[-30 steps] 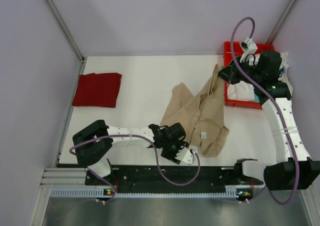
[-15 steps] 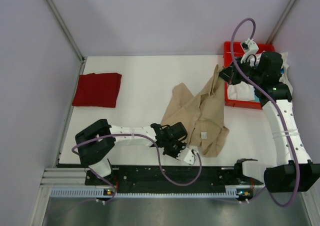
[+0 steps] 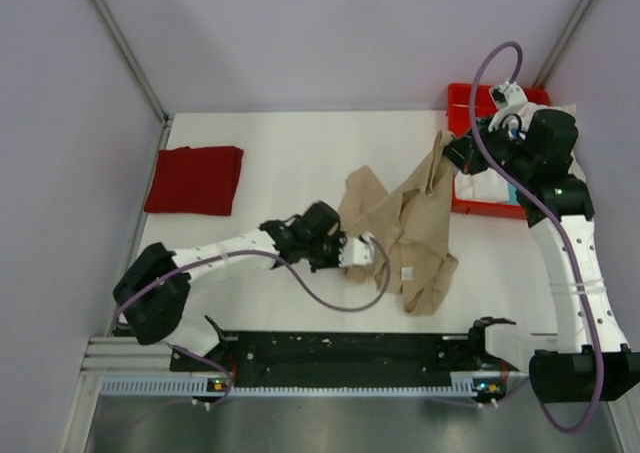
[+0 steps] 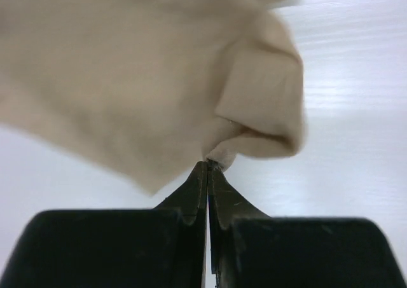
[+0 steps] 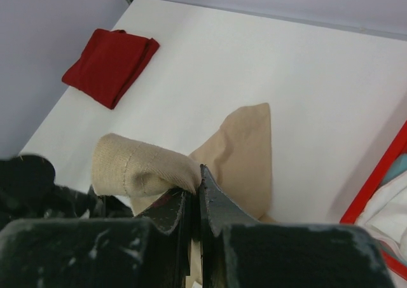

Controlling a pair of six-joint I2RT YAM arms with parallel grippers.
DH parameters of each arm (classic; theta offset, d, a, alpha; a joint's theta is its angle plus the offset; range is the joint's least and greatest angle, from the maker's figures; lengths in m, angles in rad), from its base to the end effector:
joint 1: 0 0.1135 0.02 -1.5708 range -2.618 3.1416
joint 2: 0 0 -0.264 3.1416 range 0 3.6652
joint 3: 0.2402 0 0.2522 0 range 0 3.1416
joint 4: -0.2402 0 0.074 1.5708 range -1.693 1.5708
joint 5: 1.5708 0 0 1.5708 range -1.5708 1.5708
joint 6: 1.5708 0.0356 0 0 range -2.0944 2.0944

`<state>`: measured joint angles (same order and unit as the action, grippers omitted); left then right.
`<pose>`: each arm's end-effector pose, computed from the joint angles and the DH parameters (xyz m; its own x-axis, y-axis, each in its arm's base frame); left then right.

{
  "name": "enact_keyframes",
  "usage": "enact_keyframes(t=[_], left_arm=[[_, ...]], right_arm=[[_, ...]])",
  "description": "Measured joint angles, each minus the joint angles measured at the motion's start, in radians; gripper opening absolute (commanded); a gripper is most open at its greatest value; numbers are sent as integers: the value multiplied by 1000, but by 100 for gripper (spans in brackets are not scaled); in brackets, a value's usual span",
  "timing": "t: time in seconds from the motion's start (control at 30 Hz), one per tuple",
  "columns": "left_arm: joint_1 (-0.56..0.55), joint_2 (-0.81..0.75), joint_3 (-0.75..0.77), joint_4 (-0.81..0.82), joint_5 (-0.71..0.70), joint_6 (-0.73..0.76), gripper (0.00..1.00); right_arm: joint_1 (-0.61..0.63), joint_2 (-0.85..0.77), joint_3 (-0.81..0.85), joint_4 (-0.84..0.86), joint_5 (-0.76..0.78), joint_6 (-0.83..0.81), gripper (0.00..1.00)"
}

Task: Fold and stack the t-shirts
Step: Flatten out the tshirt

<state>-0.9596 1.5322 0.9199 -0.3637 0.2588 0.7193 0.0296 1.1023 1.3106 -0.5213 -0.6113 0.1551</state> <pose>0.1678 -0.2554 0.1958 0.2183 0.7984 -0.5612 0.9706 -0.1180 0.2097 0.2255 0.0271 0.4266 -0.3921 0.1150 -0.9127 -0.5156 0.7942 0.3216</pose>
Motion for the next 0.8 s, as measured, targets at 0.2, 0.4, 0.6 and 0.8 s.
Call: enact_keyframes(t=[0.2, 0.4, 0.6, 0.8], left_arm=[[328, -190, 11, -46, 17, 17, 0], [356, -277, -72, -306, 103, 148, 40], [349, -269, -106, -530, 165, 229, 96], [288, -214, -115, -404, 153, 84, 99]], right_arm=[[43, -19, -195, 130, -28, 74, 0], [80, 17, -396, 149, -28, 138, 0], [81, 50, -416, 196, -31, 171, 0], [81, 49, -416, 218, -31, 171, 0]])
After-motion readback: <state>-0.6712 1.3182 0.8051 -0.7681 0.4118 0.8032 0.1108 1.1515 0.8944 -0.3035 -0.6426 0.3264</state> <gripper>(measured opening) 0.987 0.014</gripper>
